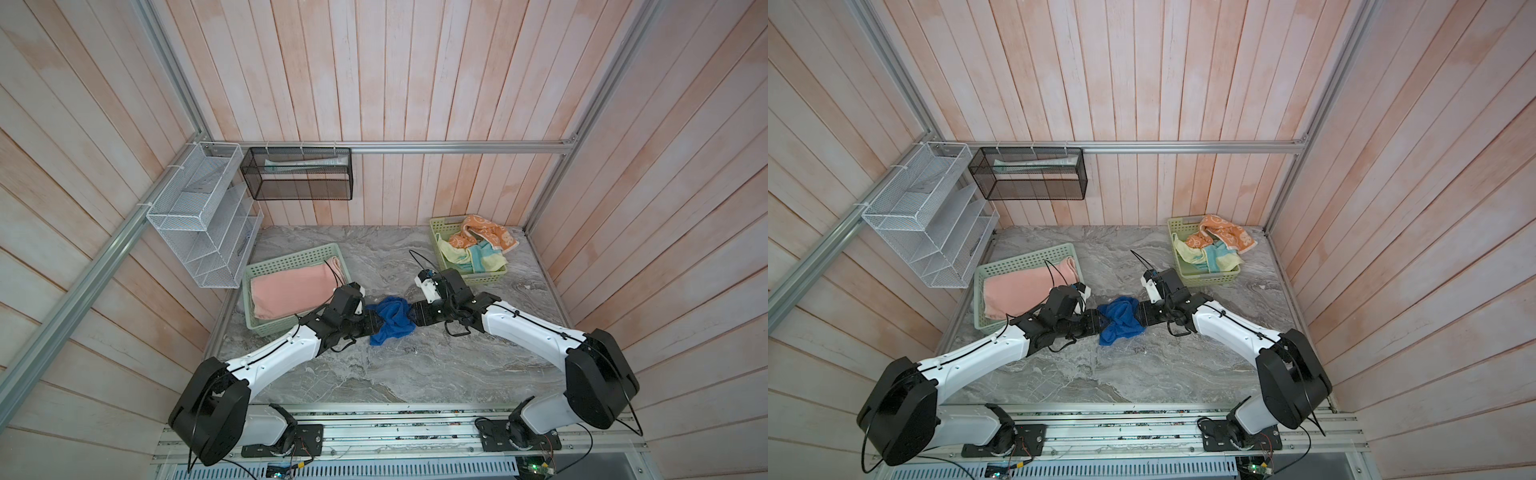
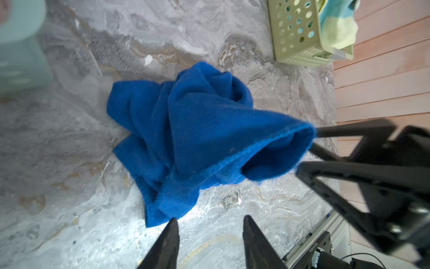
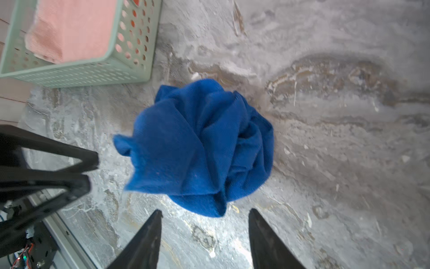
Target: Fold and stack the towels
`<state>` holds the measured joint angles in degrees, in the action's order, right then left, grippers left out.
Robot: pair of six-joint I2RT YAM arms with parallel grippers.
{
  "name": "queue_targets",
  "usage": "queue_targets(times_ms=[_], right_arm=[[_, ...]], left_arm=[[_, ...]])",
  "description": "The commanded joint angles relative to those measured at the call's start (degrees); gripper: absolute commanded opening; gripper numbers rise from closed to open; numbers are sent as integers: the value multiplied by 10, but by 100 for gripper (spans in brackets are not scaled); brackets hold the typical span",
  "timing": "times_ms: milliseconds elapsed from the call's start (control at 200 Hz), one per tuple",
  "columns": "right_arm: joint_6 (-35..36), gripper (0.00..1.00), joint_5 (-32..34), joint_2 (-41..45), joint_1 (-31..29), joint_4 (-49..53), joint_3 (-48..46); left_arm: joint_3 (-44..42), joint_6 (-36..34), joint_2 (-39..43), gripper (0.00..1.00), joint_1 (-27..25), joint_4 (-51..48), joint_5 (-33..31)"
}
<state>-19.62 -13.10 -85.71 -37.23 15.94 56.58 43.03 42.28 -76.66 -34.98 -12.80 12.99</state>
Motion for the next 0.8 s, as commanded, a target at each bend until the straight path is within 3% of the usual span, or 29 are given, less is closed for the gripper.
queue_targets(times_ms=[0, 175, 290, 335, 445, 495, 550, 595, 795], right_arm=[[-23, 64, -8, -1, -17, -17, 20], [-54, 69, -28, -34, -25, -44, 25], [-57, 68, -9, -76, -27, 6, 53], [-52, 59, 6, -81, -29, 21, 55], [-36, 22, 40, -43, -31, 23, 38], [-26, 11, 63, -17, -31, 22, 32], [-13, 0, 88, 12, -32, 26, 31], [-3, 0, 111, 36, -31, 36, 37], [67, 0, 216, 141, -33, 77, 109]], left_arm=[[-33, 31, 7, 47, -1, 42, -4], [-37, 36, -44, 48, -1, 69, 15], [-40, 43, -76, 51, 0, 98, 11], [-41, 47, -89, 52, -1, 117, 12], [-20, 45, -131, 52, -1, 155, 17], [0, 40, -152, 43, -1, 161, 21], [26, 35, -161, 18, -1, 157, 19], [44, 28, -153, 1, -1, 149, 13], [143, -79, -52, 0, -5, 16, -51]])
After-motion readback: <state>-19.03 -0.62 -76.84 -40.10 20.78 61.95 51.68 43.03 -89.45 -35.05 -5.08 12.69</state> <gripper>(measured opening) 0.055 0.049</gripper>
